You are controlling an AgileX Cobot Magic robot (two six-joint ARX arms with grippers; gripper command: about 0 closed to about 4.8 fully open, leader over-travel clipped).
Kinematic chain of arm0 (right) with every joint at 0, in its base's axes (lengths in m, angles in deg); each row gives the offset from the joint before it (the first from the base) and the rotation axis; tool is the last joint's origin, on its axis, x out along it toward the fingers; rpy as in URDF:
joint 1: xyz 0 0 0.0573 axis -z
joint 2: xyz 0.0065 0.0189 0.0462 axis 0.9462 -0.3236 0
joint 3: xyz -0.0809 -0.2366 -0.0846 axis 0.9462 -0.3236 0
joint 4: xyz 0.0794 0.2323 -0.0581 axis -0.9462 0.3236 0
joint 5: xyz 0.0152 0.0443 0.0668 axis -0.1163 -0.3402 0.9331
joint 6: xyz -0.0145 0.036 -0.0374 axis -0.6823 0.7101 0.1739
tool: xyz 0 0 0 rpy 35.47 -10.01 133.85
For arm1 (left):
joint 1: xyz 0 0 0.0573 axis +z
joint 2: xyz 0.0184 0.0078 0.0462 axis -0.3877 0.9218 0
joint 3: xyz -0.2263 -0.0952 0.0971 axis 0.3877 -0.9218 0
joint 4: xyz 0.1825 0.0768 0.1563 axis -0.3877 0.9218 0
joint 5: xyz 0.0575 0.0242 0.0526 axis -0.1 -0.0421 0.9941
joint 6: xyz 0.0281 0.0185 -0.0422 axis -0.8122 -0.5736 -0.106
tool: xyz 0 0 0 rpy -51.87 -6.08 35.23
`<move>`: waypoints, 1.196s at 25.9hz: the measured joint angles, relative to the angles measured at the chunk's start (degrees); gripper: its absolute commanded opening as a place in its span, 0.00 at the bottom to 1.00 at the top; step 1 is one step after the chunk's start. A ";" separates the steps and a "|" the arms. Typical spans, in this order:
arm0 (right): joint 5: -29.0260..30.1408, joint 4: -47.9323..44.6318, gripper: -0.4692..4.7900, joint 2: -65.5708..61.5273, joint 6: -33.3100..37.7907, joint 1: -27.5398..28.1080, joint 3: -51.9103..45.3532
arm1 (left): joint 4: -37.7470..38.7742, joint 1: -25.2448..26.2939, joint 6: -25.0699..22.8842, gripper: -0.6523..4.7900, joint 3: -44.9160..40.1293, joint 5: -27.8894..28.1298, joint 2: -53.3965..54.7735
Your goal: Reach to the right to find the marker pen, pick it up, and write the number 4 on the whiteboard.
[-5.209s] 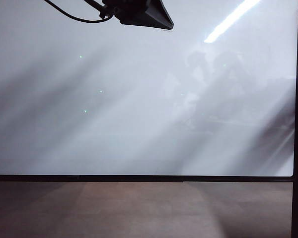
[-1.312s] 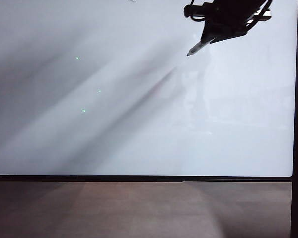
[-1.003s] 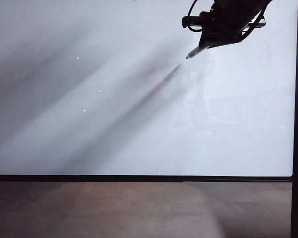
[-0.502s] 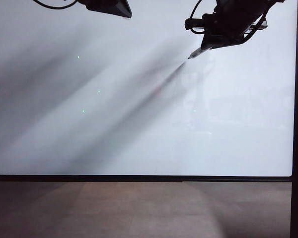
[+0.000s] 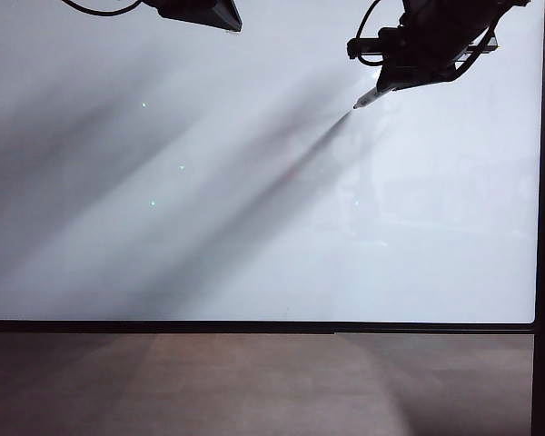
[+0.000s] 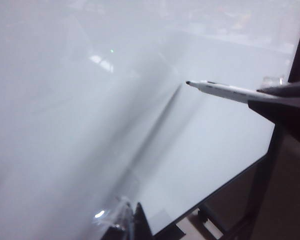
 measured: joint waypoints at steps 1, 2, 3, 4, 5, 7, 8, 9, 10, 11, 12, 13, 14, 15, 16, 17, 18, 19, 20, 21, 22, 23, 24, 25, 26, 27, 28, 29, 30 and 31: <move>0.02 0.00 0.08 0.00 -0.02 0.00 0.00 | 0.35 0.00 0.00 0.11 0.00 -0.02 0.00; 0.00 0.00 0.08 0.00 -0.07 0.00 0.00 | 0.72 0.00 0.00 0.11 0.00 -0.02 0.00; 0.00 -0.02 0.08 -0.04 -0.17 0.07 0.00 | 0.96 0.00 0.00 0.11 0.00 0.00 0.00; 0.02 -0.11 0.08 -0.09 -0.20 0.24 0.00 | 1.11 0.00 0.00 0.11 0.00 0.00 0.00; 0.00 -0.22 0.08 -0.33 -0.22 0.37 0.02 | 1.16 0.00 0.00 0.11 0.00 0.00 0.00; 0.02 -0.44 0.08 -0.77 -0.24 0.37 0.02 | 1.16 0.00 0.00 0.11 0.00 -0.02 -0.02; 0.00 -0.52 0.08 -1.14 -0.24 0.42 0.00 | 1.20 0.00 0.00 0.11 0.00 0.00 -0.02; 0.00 -0.59 0.08 -1.44 -0.28 0.46 -0.02 | 1.18 0.00 0.00 0.11 0.00 -0.02 -0.02; 0.00 -0.59 0.08 -1.75 -0.39 0.50 -0.04 | 1.20 0.00 0.00 0.11 0.00 -0.02 0.00; 0.00 -0.66 0.08 -2.01 -0.66 0.50 -0.07 | 1.36 0.00 0.00 0.11 0.00 -0.02 -0.02; 0.02 -0.83 0.08 -2.14 -0.85 0.50 -0.11 | 1.33 0.00 0.00 0.11 0.00 -0.02 -0.02; 0.02 -0.87 0.08 -2.16 -0.94 0.52 -0.13 | 1.40 0.00 0.00 0.11 0.00 0.00 -0.02; 0.00 -0.98 0.08 -2.19 -1.03 0.55 -0.13 | 1.57 0.00 0.00 0.11 0.00 0.00 -0.02; 0.00 -1.03 0.08 -2.21 -1.05 0.55 -0.13 | 1.60 0.00 0.00 0.11 0.00 0.00 -0.02; 0.00 -1.07 0.08 -2.25 -1.09 0.55 -0.13 | 1.57 0.00 0.00 0.11 0.00 0.00 -0.02; 0.00 -1.25 0.08 -2.36 -1.25 0.63 -0.11 | 1.62 0.00 0.00 0.11 0.00 -0.02 -0.02; 0.02 -1.36 0.08 -2.43 -1.27 0.74 -0.13 | 1.68 0.00 0.00 0.11 0.00 -0.02 -0.02; 0.13 -1.42 0.08 -2.45 -1.29 0.85 -0.13 | 1.75 0.00 0.00 0.11 0.00 -0.02 -0.02; 0.17 -1.42 0.08 -2.47 -1.31 0.92 -0.11 | 1.81 0.00 0.00 0.11 0.00 -0.02 -0.02; 0.22 -1.42 0.08 -2.47 -1.33 1.01 -0.11 | 1.81 0.00 0.00 0.11 0.00 -0.02 -0.02; 0.31 -1.42 0.08 -2.49 -1.36 1.05 -0.11 | 1.86 0.00 0.00 0.11 0.00 -0.02 -0.02; 0.44 -1.42 0.08 -2.54 -1.38 1.16 -0.11 | 2.01 0.00 0.00 0.11 0.00 -0.02 -0.02; 0.57 -1.42 0.08 -2.56 -1.40 1.27 -0.11 | 2.03 0.00 0.00 0.11 0.00 -0.02 -0.02; 0.70 -1.40 0.08 -2.56 -1.42 1.46 -0.11 | 2.03 0.00 0.00 0.11 0.00 -0.02 -0.02; 1.01 -1.38 0.08 -2.56 -1.42 1.53 -0.11 | 2.12 0.00 0.00 0.11 0.00 -0.02 -0.02; 1.11 -1.36 0.08 -2.56 -1.44 1.60 -0.11 | 2.21 0.00 0.00 0.11 0.00 -0.02 -0.02; 1.11 -1.36 0.08 -2.56 -1.44 1.60 -0.11 | 2.34 0.00 0.00 0.11 0.00 -0.02 -0.02; 1.11 -1.33 0.08 -2.56 -1.44 1.60 -0.11 | 2.49 0.00 0.00 0.11 0.00 -0.02 -0.02; 1.11 -1.33 0.08 -2.56 -1.44 1.66 -0.11 | 2.54 0.00 0.00 0.11 0.00 -0.02 -0.02; 1.20 -1.27 0.08 -2.56 -1.42 1.75 -0.11 | 2.56 0.00 0.00 0.11 0.00 -0.02 -0.02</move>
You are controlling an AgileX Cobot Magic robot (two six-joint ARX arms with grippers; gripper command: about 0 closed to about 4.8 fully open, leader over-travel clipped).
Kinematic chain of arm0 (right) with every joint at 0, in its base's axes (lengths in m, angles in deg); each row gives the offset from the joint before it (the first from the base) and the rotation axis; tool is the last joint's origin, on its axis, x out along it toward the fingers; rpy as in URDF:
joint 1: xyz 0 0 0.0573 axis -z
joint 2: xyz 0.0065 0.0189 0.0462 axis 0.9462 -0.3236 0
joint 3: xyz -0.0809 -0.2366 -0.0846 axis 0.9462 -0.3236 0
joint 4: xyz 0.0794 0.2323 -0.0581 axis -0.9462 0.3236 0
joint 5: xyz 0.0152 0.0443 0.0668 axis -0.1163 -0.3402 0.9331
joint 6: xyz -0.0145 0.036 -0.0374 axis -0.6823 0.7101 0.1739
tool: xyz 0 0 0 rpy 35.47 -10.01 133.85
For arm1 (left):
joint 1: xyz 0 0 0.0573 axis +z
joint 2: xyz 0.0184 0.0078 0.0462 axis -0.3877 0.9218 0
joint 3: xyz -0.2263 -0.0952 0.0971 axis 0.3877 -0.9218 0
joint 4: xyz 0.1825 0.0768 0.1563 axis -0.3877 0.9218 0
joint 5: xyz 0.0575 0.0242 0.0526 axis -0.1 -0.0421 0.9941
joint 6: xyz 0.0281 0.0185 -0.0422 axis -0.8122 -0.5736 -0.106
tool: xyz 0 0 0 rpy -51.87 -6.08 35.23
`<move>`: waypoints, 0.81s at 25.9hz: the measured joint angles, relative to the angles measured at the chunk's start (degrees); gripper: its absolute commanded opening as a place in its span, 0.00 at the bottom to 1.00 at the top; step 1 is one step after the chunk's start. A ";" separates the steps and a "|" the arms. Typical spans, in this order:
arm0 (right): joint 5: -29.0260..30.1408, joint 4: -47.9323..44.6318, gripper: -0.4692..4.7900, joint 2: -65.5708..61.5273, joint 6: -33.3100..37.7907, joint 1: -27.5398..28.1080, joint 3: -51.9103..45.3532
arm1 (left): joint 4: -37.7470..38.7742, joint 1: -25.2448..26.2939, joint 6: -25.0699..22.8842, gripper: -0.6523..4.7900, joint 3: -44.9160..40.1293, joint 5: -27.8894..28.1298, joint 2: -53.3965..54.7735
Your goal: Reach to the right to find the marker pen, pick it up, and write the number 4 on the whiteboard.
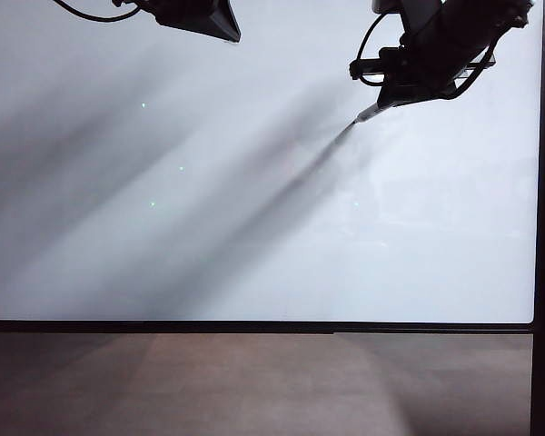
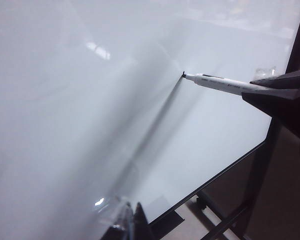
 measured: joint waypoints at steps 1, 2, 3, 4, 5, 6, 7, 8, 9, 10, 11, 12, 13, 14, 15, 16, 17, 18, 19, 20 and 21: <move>0.07 0.11 0.08 0.00 -0.02 0.04 0.00 | 0.00 0.00 0.00 0.11 0.00 0.02 0.00; 0.09 0.22 0.08 0.00 0.00 0.04 0.00 | 0.00 0.00 0.00 0.11 0.00 0.02 0.00; 0.07 0.31 0.08 0.00 -0.02 0.04 0.00 | 0.00 0.00 0.00 0.11 0.00 0.00 0.00; 0.04 0.39 0.08 0.00 -0.02 0.04 0.00 | 0.07 0.00 0.00 0.11 0.00 0.00 0.00; 0.04 0.48 0.08 0.00 -0.02 0.04 0.00 | 0.09 0.00 0.00 0.11 0.00 0.00 0.00; 0.04 0.66 0.08 0.00 -0.02 0.07 0.00 | 0.09 0.00 0.00 0.11 0.00 0.00 0.00; 0.02 0.98 0.08 0.00 -0.02 0.09 0.04 | 0.11 0.00 0.00 0.11 0.00 0.00 0.00; -0.02 1.55 0.08 0.00 -0.02 0.17 0.04 | 0.11 0.00 0.00 0.11 0.00 0.00 0.00; -0.02 1.99 0.08 -0.02 -0.02 0.28 0.04 | 0.11 0.00 0.00 0.11 0.00 0.00 0.00; -0.04 2.51 0.08 -0.02 0.00 0.50 0.04 | 0.11 0.00 0.00 0.11 0.00 0.00 0.00; -0.09 2.89 0.08 -0.07 0.00 0.57 0.04 | 0.13 0.00 0.00 0.11 0.00 0.00 0.00; -0.02 2.89 0.08 -0.31 -0.02 0.74 0.04 | 0.11 0.00 0.00 0.11 0.00 0.02 0.00; -0.02 2.89 0.08 -0.50 -0.02 0.74 0.04 | 0.11 0.00 0.00 0.11 0.00 0.02 0.00; -0.07 2.93 0.08 -0.74 -0.02 0.79 0.02 | 0.11 0.00 0.00 0.11 0.00 0.02 0.00; 0.04 3.08 0.08 -0.96 -0.02 0.85 0.02 | 0.13 0.00 0.00 0.11 0.00 0.00 0.00; 0.37 3.13 0.08 -1.22 -0.02 0.94 0.02 | 0.20 0.00 0.00 0.11 0.00 0.00 0.00; 0.90 3.37 0.08 -1.42 -0.02 1.14 0.00 | 0.17 0.00 0.00 0.11 0.00 0.00 0.00; 1.18 3.34 0.08 -1.77 0.00 1.22 0.00 | 0.20 0.00 0.00 0.11 0.00 0.00 0.00; 1.29 3.32 0.08 -1.99 0.00 1.29 0.00 | 0.33 0.00 0.00 0.11 0.00 0.02 0.00; 1.38 3.41 0.08 -2.25 -0.02 1.31 -0.02 | 0.24 0.00 0.00 0.11 0.00 0.02 0.00; 1.40 3.41 0.08 -2.51 -0.02 1.31 -0.02 | 0.33 0.00 0.00 0.11 0.00 0.04 0.00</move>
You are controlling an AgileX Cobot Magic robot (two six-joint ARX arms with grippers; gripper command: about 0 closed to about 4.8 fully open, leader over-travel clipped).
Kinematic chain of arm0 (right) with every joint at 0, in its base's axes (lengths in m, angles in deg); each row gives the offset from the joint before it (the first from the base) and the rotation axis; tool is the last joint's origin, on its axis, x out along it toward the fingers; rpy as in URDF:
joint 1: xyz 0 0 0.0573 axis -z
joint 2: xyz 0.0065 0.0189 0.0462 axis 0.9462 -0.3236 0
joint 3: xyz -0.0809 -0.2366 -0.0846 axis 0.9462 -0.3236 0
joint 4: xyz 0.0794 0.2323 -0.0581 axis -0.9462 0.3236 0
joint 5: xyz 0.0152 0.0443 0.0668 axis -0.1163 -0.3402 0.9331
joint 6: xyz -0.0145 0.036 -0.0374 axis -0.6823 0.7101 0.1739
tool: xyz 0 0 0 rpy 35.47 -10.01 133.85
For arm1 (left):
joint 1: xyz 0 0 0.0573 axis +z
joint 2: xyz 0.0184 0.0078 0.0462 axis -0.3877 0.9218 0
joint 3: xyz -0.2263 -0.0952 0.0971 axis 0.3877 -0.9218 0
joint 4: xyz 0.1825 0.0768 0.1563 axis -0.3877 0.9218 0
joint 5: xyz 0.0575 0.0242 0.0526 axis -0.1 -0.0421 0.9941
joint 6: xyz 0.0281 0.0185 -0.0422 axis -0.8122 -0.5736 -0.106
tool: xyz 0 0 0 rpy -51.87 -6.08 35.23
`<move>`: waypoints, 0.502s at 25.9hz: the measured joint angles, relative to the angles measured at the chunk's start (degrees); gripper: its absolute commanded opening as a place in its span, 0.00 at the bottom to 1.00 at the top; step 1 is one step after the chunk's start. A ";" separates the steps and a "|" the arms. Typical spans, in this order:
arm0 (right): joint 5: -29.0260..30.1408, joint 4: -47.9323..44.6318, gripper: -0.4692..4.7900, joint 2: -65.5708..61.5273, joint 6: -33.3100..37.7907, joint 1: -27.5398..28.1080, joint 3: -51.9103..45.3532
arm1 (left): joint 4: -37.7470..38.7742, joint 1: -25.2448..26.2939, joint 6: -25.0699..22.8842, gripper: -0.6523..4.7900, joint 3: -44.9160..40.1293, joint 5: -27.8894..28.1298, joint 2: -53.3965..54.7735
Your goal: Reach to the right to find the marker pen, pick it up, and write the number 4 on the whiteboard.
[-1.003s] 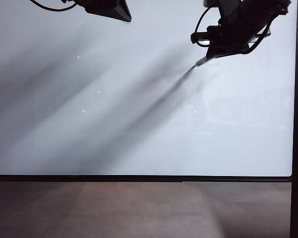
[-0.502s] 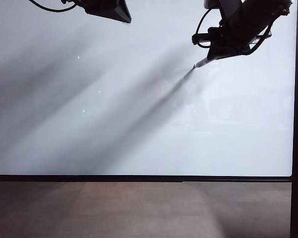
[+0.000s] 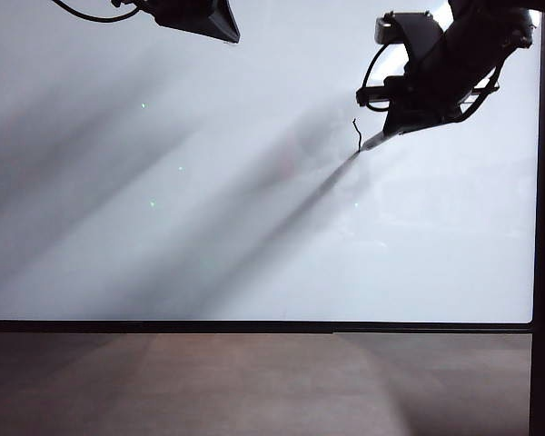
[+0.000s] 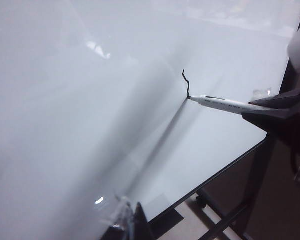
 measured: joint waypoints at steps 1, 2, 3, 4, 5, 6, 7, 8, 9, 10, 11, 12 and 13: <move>0.02 0.00 0.08 -0.20 0.00 0.00 0.00 | 0.00 0.00 0.00 0.11 0.00 -0.02 0.00; 0.13 0.13 0.08 -0.37 0.00 0.00 -0.02 | -0.04 0.00 0.00 0.11 0.00 -0.02 0.00; 0.13 0.33 0.08 -0.46 0.00 0.00 -0.04 | 0.00 0.00 0.00 0.11 0.00 -0.04 0.00; 0.15 0.31 0.08 -0.48 0.00 0.04 -0.04 | -0.02 0.00 0.00 0.11 0.00 -0.02 0.00; 0.17 0.31 0.08 -0.46 0.00 0.04 -0.04 | -0.02 0.00 0.00 0.11 0.00 -0.02 0.00; 0.17 0.28 0.08 -0.46 0.00 0.07 -0.04 | -0.02 0.00 0.00 0.11 0.00 -0.02 0.00; 0.17 0.28 0.08 -0.46 -0.02 0.07 -0.04 | -0.02 0.00 0.00 0.11 0.00 -0.02 0.00; 0.17 0.24 0.08 -0.46 -0.02 0.07 -0.04 | -0.02 0.00 0.00 0.11 0.00 -0.02 0.00; 0.17 0.11 0.08 -0.46 -0.02 0.07 -0.04 | -0.02 0.00 0.00 0.11 0.00 -0.02 0.00; 0.17 0.07 0.08 -0.46 -0.02 0.07 -0.04 | -0.02 0.00 0.00 0.11 0.00 -0.02 0.00; 0.15 0.02 0.08 -0.46 -0.02 0.07 -0.04 | -0.02 0.00 0.00 0.11 0.00 -0.04 0.00; 0.11 0.02 0.08 -0.46 -0.02 0.07 -0.04 | -0.02 0.00 0.00 0.11 0.00 -0.02 0.00; 0.09 0.02 0.08 -0.46 -0.02 0.07 -0.04 | -0.02 0.00 0.00 0.11 0.00 -0.02 0.00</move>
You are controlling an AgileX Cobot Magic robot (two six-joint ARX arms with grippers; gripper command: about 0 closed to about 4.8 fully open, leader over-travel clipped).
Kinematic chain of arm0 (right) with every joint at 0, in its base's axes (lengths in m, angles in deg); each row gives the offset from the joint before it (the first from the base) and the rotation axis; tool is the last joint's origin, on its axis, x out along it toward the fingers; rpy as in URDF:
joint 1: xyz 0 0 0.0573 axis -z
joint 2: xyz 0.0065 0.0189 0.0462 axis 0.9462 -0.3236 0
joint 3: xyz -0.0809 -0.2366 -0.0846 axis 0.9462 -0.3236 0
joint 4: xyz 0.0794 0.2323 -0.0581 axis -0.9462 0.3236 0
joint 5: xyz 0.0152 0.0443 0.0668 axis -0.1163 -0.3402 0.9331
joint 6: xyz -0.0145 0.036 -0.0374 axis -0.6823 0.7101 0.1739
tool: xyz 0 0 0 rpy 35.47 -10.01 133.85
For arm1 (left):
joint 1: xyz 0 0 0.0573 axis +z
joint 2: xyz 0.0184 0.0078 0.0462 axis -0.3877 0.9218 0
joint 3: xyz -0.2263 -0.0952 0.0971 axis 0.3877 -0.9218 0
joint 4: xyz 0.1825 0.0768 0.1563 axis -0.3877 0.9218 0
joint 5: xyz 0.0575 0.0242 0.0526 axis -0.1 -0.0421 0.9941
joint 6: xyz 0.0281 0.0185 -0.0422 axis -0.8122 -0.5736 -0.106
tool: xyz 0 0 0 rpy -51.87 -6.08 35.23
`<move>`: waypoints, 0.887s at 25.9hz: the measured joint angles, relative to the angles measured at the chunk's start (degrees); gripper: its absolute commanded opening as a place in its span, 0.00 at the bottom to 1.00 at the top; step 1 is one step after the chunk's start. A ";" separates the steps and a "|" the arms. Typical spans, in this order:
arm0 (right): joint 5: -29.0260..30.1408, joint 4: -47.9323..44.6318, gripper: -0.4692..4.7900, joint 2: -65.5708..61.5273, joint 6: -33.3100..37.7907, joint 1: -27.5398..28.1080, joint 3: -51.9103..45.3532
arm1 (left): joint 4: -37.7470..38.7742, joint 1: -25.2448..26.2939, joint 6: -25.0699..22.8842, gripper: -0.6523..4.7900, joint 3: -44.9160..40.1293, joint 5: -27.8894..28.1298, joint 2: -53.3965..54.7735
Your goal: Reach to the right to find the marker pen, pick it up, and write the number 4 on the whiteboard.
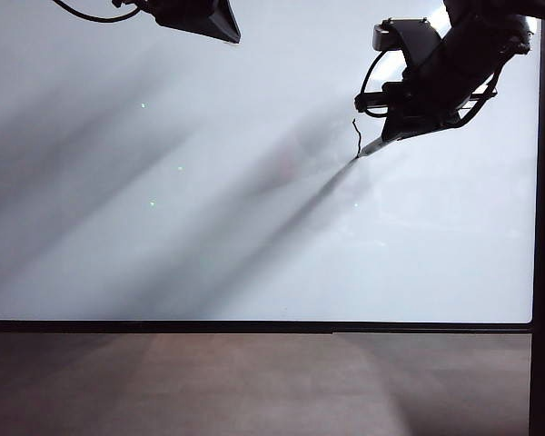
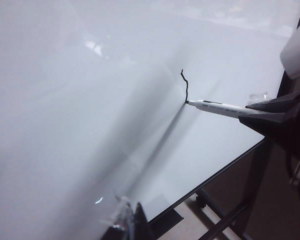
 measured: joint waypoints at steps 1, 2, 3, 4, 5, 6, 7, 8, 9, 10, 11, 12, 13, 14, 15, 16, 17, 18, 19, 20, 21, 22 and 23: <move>0.00 0.02 0.08 0.00 -0.02 0.07 0.00 | 0.00 0.00 0.00 0.11 0.00 0.00 0.00; 0.04 0.04 0.08 0.00 -0.02 0.22 0.00 | 0.00 0.00 0.00 0.11 0.00 0.00 0.00; 0.20 0.07 0.08 0.00 -0.02 0.44 0.00 | 0.00 0.00 0.00 0.11 0.00 0.00 0.00; 0.44 0.11 0.08 0.00 -0.04 0.59 0.00 | 0.00 0.00 0.00 0.11 0.00 0.00 0.00; 0.42 0.24 0.08 0.02 -0.04 0.70 0.00 | 0.00 0.00 0.00 0.11 0.00 -0.02 0.00; 0.44 0.37 0.08 0.02 -0.04 0.85 0.00 | 0.00 0.00 0.00 0.11 0.00 0.00 0.00; 0.48 0.55 0.08 0.04 -0.07 1.18 0.00 | 0.02 0.00 0.00 0.11 0.00 0.00 0.00; 0.59 0.83 0.08 0.11 -0.07 1.44 0.00 | 0.00 0.00 0.00 0.11 0.00 0.00 0.00; 0.59 1.07 0.08 0.22 -0.07 1.68 0.00 | 0.02 0.00 0.00 0.11 0.00 0.00 0.00; 0.59 1.22 0.08 0.35 -0.09 1.95 -0.02 | 0.02 0.00 0.00 0.11 0.00 0.00 0.00; 0.55 1.33 0.08 0.48 -0.09 2.03 -0.07 | 0.02 0.00 0.00 0.11 0.00 0.00 0.00; 0.35 1.36 0.08 0.61 -0.09 2.16 -0.13 | 0.07 0.00 0.00 0.11 0.00 0.00 0.00; 0.28 1.42 0.08 0.83 -0.09 2.27 -0.24 | 0.11 0.00 0.00 0.11 0.00 -0.02 0.00; 0.24 1.57 0.08 1.01 -0.09 2.49 -0.24 | 0.15 0.00 0.00 0.11 0.00 -0.02 0.00; 0.26 1.57 0.08 1.14 -0.09 2.67 -0.22 | 0.24 0.00 0.00 0.11 0.00 -0.02 0.00; 0.13 1.62 0.08 1.33 -0.09 2.82 -0.24 | 0.35 0.00 0.00 0.11 0.00 -0.02 0.00; 0.07 1.62 0.08 1.49 -0.09 2.95 -0.24 | 0.42 0.00 0.00 0.11 0.00 -0.02 0.00; -0.04 1.62 0.08 1.64 -0.09 2.99 -0.24 | 0.46 0.00 0.00 0.11 0.00 0.00 0.00; -0.09 1.64 0.08 1.75 -0.09 3.19 -0.24 | 0.46 0.00 0.00 0.11 0.00 0.00 0.00; 0.04 1.79 0.08 1.77 -0.13 3.41 -0.24 | 0.48 0.00 0.00 0.11 0.00 -0.02 0.00; 0.04 2.03 0.08 1.77 -0.17 3.54 -0.24 | 0.55 0.00 0.00 0.11 0.00 -0.02 0.00; 0.04 2.21 0.08 1.79 -0.24 3.67 -0.24 | 0.59 0.00 0.00 0.11 0.00 -0.02 0.00; -0.04 2.47 0.08 1.81 -0.26 3.80 -0.24 | 0.66 0.00 0.02 0.11 0.00 -0.02 0.00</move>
